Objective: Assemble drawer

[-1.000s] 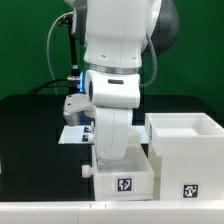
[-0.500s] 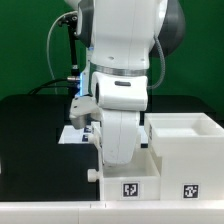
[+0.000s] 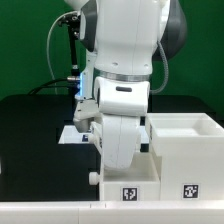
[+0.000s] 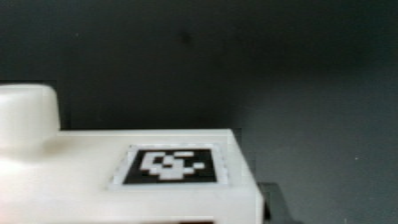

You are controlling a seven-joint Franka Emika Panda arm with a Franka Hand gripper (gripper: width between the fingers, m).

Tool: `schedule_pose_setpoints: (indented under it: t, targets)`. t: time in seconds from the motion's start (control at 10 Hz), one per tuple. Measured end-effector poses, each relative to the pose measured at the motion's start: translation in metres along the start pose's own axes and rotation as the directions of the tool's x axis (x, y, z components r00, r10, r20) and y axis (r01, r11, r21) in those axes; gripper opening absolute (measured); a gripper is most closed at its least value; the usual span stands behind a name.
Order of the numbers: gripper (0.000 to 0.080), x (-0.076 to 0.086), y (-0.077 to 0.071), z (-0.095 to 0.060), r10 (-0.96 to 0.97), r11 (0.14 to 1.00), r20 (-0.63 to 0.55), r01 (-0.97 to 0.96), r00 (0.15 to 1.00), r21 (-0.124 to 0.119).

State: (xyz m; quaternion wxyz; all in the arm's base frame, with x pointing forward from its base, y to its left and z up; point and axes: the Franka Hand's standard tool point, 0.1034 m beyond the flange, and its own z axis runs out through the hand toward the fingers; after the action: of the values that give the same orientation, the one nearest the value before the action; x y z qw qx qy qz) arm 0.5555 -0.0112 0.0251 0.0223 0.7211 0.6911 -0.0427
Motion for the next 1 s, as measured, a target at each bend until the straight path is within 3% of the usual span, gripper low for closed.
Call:
schedule_pose_setpoints:
  t: [0.6,1.0]
  targets:
    - [0.0039,-0.002,-0.012,0.009,-0.005,1.000,0.002,0.005,1.000,0.009]
    - [0.0039,-0.002,-0.011,0.008,-0.004,1.000,0.001,0.004,1.000,0.008]
